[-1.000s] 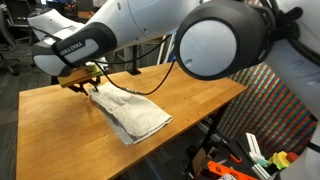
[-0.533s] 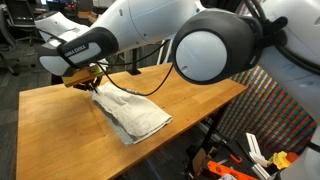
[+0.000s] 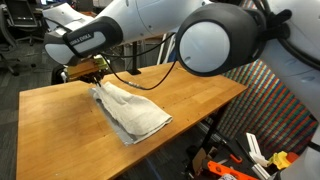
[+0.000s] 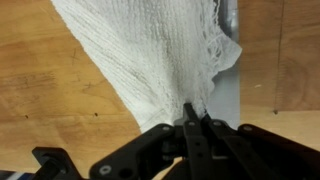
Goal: Fold the cloth in half
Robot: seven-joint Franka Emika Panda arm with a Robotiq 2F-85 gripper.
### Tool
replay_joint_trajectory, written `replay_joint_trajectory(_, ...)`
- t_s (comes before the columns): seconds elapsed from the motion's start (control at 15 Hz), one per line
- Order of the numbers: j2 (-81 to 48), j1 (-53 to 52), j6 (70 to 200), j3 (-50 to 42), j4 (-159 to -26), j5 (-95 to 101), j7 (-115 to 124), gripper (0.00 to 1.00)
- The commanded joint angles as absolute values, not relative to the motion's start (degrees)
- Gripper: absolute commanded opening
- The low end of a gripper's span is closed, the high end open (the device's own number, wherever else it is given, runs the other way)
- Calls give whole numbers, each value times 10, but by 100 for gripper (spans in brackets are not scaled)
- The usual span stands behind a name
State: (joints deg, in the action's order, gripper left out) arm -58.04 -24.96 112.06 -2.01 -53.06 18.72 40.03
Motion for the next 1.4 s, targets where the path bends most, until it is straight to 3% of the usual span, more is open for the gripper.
replay_joint_trajectory(0.0, -527, -222, 1110, -7, -568, 162, 386, 6)
replay_joint_trajectory(1.33, -390, -108, 1139, -3, -691, 29, 367, 5)
